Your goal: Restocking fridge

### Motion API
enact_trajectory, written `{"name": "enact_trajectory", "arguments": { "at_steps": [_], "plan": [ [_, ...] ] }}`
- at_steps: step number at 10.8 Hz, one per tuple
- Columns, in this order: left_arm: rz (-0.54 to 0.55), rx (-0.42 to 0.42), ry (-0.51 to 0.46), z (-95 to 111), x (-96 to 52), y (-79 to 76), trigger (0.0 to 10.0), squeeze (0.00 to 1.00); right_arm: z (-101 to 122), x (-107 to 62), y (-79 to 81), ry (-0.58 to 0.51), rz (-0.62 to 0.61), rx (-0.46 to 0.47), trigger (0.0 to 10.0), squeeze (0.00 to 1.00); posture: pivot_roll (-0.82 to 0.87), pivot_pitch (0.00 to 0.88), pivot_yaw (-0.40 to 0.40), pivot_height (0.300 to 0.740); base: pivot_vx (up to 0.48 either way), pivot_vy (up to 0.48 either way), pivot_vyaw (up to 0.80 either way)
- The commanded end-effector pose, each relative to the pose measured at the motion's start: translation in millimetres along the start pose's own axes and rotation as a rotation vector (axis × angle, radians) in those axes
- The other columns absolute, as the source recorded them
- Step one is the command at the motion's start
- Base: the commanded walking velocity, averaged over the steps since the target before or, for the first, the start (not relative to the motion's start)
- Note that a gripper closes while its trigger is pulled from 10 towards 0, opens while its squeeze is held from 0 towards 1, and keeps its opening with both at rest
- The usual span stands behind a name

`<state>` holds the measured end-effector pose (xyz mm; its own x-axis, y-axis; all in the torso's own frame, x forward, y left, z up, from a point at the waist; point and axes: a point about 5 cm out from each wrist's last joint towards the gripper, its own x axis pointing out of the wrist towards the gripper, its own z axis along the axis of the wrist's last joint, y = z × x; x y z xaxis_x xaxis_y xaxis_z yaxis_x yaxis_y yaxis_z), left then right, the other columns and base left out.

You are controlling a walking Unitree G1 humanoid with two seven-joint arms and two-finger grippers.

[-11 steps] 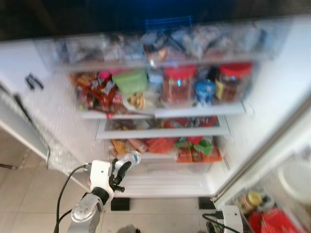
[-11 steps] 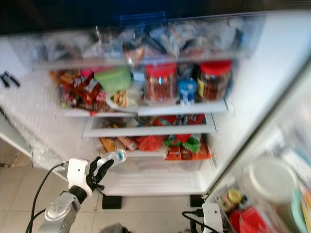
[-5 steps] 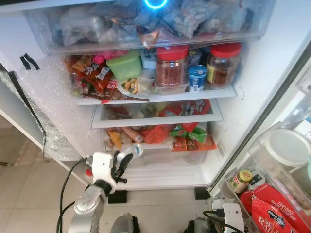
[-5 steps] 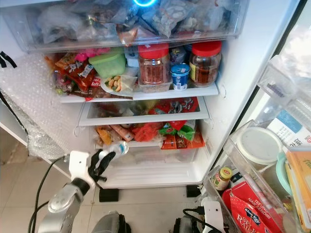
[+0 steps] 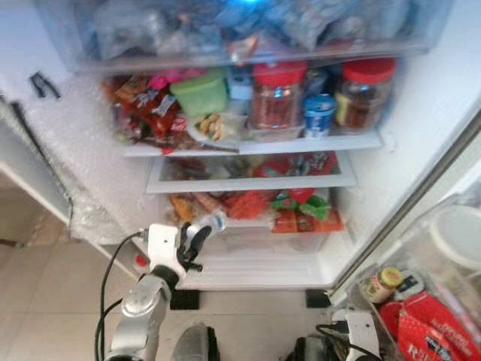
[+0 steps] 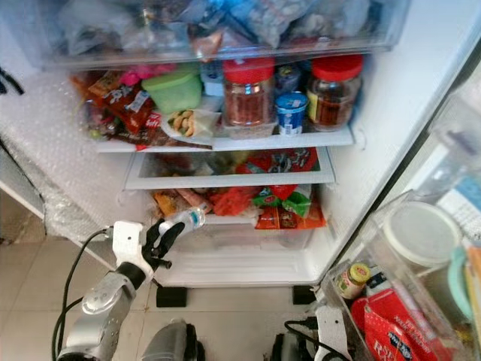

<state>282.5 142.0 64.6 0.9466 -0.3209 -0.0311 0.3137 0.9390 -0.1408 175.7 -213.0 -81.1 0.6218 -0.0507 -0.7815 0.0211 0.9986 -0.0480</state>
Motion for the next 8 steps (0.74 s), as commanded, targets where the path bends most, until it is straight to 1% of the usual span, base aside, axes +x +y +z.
{"name": "enact_trajectory", "arguments": {
  "at_steps": [1, 2, 3, 8],
  "plan": [
    [0.009, -0.005, -0.020, 5.3, 0.2, 1.9, 10.0, 0.00, -19.4, -3.4, 6.4, 0.084, 0.014, -0.020, 10.0, 0.00, 0.10, 0.124, 0.083, 0.635, 0.000, 0.000, 0.00],
    [-0.003, 0.030, -0.021, 6.6, 2.3, -1.0, 10.0, 0.00, -19.6, -3.4, 6.2, 0.086, 0.013, -0.021, 10.0, 0.00, 0.10, 0.124, 0.082, 0.635, 0.000, 0.000, 0.00],
    [-0.001, 0.033, -0.032, 8.5, 3.5, -1.9, 10.0, 0.00, -19.7, -3.5, 6.2, 0.086, 0.016, -0.023, 10.0, 0.00, 0.10, 0.124, 0.083, 0.635, 0.000, 0.000, 0.00],
    [0.005, 0.055, -0.024, 9.7, 9.7, -1.7, 10.0, 0.00, -18.4, -3.0, 6.2, 0.088, 0.023, -0.031, 10.0, 0.00, 0.09, 0.117, 0.081, 0.635, 0.349, 0.000, 0.00]
  ]
}}
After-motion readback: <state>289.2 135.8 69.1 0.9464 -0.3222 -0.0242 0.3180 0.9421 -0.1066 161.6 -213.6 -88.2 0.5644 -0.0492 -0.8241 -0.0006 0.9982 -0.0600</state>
